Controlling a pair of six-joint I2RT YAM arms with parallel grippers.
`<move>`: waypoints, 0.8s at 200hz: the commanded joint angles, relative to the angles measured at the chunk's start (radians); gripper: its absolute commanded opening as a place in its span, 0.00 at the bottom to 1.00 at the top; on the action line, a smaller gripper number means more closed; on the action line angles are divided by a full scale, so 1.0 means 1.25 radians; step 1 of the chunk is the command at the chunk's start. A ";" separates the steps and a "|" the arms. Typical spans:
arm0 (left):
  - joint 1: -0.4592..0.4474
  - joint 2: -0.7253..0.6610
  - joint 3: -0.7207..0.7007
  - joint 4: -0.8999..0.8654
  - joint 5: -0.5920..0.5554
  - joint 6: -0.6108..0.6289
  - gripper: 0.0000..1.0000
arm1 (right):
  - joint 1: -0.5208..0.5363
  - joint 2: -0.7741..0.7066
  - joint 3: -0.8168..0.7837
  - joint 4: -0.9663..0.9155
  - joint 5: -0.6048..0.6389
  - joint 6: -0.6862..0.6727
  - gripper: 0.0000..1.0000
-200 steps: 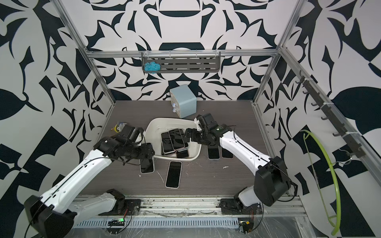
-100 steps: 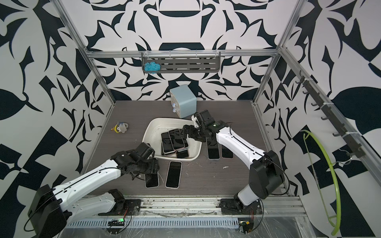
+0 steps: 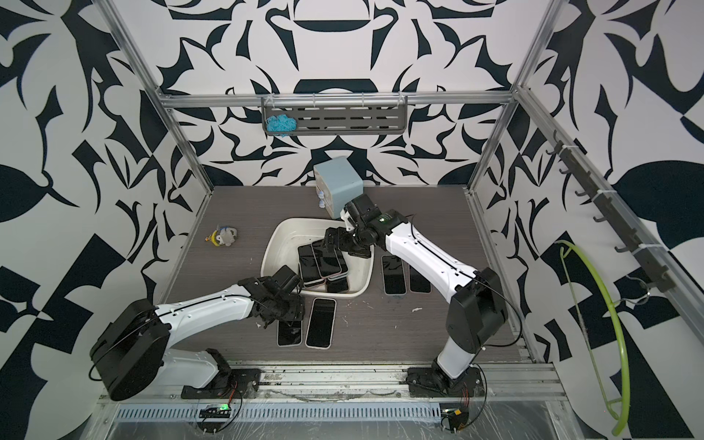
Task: Take the phone out of the storage box
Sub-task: Place the phone at the center of the board.
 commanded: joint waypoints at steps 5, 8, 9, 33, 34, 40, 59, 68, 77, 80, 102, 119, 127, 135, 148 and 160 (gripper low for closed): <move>0.002 -0.005 0.012 0.011 -0.014 -0.003 0.99 | 0.017 0.039 0.082 -0.087 0.055 -0.032 0.98; 0.001 -0.009 0.016 0.005 -0.016 0.000 1.00 | 0.019 0.051 0.095 -0.105 0.064 -0.037 0.98; 0.001 -0.011 0.018 0.004 -0.017 0.001 1.00 | 0.019 0.053 0.100 -0.111 0.066 -0.039 0.98; 0.002 -0.059 0.062 -0.060 -0.029 0.022 1.00 | 0.046 0.180 0.236 -0.260 0.127 -0.100 0.99; 0.002 -0.061 0.063 -0.062 -0.030 0.022 1.00 | 0.046 0.182 0.241 -0.265 0.131 -0.104 0.99; 0.002 -0.071 0.074 -0.076 -0.030 0.025 1.00 | 0.054 0.215 0.271 -0.289 0.147 -0.120 0.99; 0.002 -0.137 0.105 -0.125 -0.031 0.037 1.00 | 0.067 0.299 0.343 -0.337 0.190 -0.158 0.99; 0.004 -0.161 0.118 -0.143 -0.026 0.043 1.00 | 0.071 0.333 0.374 -0.349 0.209 -0.171 0.99; 0.006 -0.187 0.129 -0.155 -0.018 0.049 1.00 | 0.073 0.361 0.398 -0.350 0.215 -0.179 0.99; 0.008 -0.196 0.132 -0.159 -0.016 0.050 1.00 | 0.073 0.369 0.405 -0.350 0.215 -0.181 0.99; 0.031 -0.257 0.144 -0.164 0.027 0.066 1.00 | 0.073 0.430 0.455 -0.349 0.211 -0.194 0.99; 0.056 -0.299 0.150 -0.166 0.059 0.075 1.00 | 0.079 0.473 0.502 -0.365 0.221 -0.206 0.99; 0.066 -0.319 0.152 -0.168 0.066 0.077 1.00 | 0.082 0.490 0.521 -0.371 0.225 -0.211 0.99; 0.074 -0.336 0.150 -0.169 0.071 0.081 1.00 | 0.085 0.503 0.538 -0.377 0.227 -0.211 0.99; 0.087 -0.359 0.146 -0.176 0.073 0.086 1.00 | 0.090 0.528 0.566 -0.389 0.231 -0.216 0.99; 0.099 -0.374 0.142 -0.188 0.077 0.086 1.00 | 0.095 0.549 0.590 -0.401 0.236 -0.221 0.99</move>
